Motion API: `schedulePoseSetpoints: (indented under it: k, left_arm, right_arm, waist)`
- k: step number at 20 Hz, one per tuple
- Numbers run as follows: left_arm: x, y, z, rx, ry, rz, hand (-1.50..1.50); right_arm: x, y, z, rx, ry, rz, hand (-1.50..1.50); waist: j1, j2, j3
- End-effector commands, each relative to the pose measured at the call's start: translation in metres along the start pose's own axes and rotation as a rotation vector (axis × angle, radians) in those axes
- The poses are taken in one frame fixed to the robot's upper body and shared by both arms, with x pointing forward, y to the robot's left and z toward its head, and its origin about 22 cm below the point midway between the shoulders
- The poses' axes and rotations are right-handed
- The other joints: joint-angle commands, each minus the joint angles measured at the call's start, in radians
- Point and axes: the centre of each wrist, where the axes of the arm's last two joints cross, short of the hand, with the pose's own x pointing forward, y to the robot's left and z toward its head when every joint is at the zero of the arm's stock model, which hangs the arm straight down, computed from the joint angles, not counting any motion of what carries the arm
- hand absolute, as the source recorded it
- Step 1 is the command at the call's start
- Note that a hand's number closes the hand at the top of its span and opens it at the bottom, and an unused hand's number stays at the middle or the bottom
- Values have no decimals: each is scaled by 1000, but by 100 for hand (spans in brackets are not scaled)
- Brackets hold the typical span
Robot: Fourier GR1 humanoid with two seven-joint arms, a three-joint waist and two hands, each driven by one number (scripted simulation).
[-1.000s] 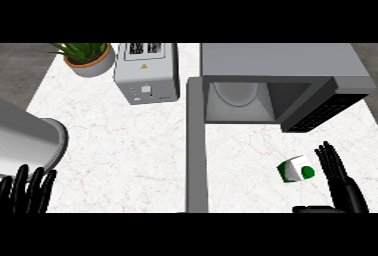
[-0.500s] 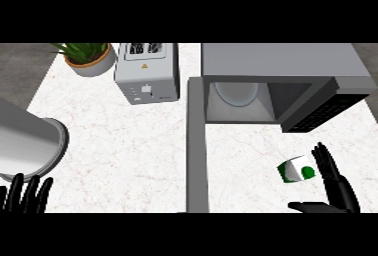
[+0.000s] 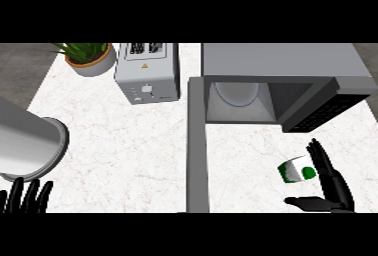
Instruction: Pick up the milk, place it into the microwave and close the microwave
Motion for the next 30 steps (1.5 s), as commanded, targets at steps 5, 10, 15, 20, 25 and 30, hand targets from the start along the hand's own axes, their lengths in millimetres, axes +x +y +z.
schedulePoseSetpoints:
  k: [5,10,15,20,25,30]
  left_arm:
    - [-2,8,12,-2,16,-3,-150]
    - [8,6,11,-12,2,-11,-150]
    - [0,14,4,-8,-1,-6,-150]
    - [2,17,24,-22,6,5,-150]
    - [-5,17,14,-34,2,7,-150]
    - [-7,8,7,-23,18,8,-150]
  right_arm:
    - [-10,29,-7,54,-88,-124,-150]
    - [-9,22,-11,5,-110,-90,-150]
    - [-5,24,-16,-41,-144,55,150]
    - [-2,36,-36,-72,-176,76,150]
    - [6,29,-54,-106,-230,23,150]
    - [15,92,-86,-245,-230,25,150]
  waist:
    - [7,2,1]
    - [4,2,1]
    - [-1,1,0]
    - [10,2,0]
    - [6,3,0]
    - [4,3,0]
